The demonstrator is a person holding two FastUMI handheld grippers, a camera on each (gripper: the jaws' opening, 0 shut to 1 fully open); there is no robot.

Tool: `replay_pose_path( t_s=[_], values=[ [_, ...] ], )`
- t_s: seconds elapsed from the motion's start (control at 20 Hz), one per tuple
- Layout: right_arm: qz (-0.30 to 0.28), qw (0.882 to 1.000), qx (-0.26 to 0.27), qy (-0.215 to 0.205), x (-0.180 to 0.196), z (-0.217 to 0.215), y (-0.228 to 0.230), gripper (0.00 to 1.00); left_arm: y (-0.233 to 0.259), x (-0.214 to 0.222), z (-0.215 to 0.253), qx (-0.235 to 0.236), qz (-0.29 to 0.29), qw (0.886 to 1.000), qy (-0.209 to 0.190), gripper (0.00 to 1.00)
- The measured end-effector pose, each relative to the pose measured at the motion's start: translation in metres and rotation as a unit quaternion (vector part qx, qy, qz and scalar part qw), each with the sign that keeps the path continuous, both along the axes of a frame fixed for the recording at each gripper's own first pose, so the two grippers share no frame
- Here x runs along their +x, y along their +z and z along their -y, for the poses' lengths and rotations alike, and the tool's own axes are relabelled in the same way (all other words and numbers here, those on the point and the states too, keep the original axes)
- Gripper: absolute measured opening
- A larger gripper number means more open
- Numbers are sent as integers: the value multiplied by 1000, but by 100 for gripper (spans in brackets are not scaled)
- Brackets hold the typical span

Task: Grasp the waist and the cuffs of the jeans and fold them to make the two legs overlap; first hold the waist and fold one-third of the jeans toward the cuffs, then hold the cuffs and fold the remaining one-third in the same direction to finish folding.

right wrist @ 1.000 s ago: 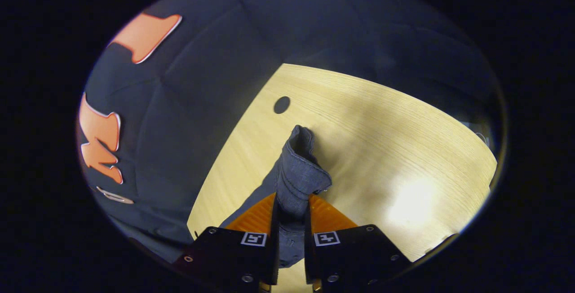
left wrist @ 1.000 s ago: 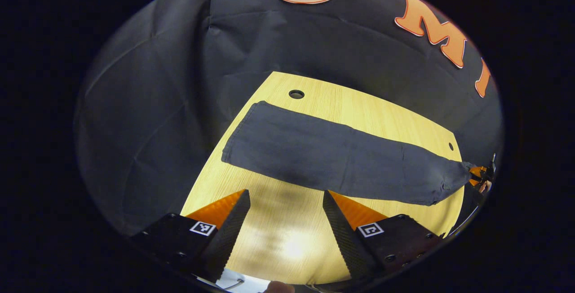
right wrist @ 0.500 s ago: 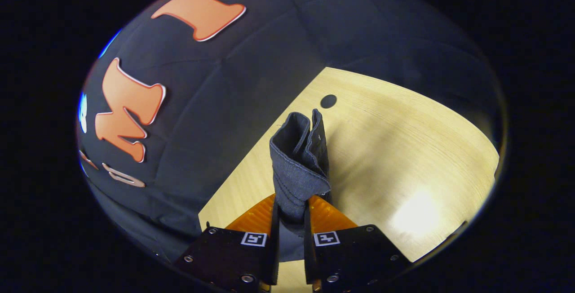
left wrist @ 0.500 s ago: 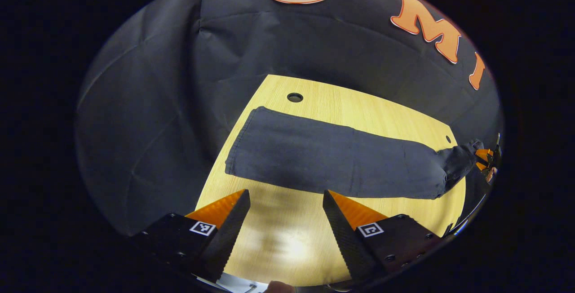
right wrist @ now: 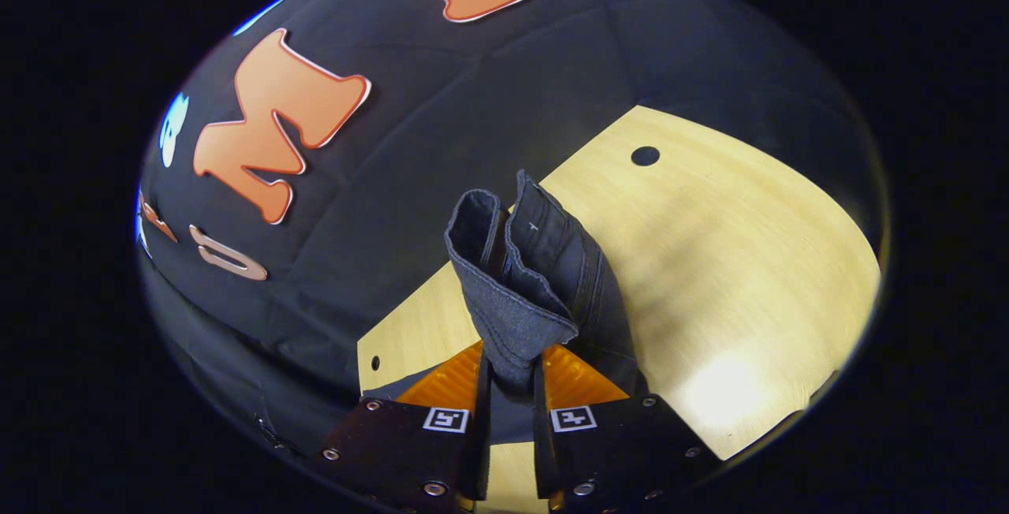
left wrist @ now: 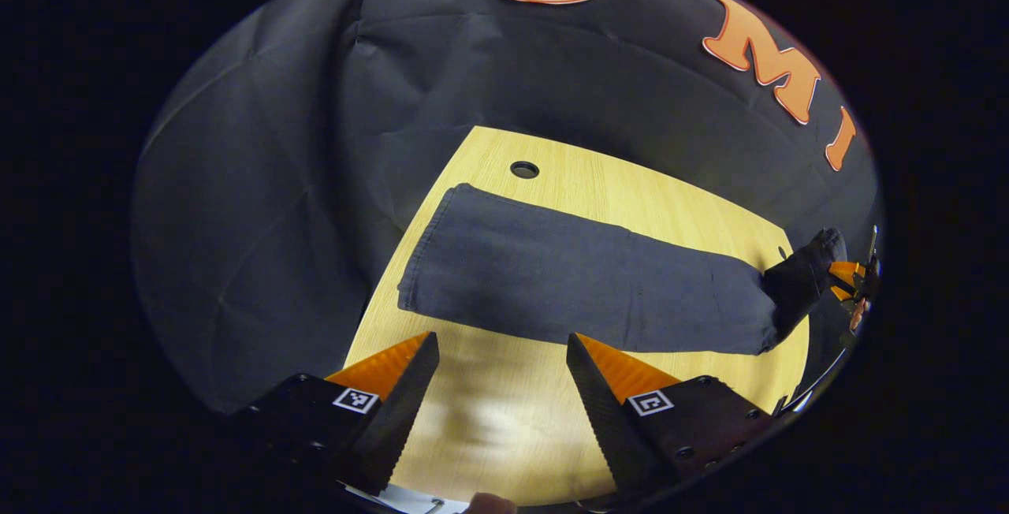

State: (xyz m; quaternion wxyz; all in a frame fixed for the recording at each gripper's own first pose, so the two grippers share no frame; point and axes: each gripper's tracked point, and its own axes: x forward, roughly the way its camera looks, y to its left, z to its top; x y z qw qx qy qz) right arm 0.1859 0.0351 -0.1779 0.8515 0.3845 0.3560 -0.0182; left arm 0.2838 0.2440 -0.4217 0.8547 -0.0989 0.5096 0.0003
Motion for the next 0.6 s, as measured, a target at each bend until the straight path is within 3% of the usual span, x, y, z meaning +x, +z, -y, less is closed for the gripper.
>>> replay_pose_path(
  t_s=[0.6],
  values=[
    [-22, 998, -16, 62, 3, -108, -22, 24, 5, -2, 8, -42, -15, 999, 27, 99]
  ],
)
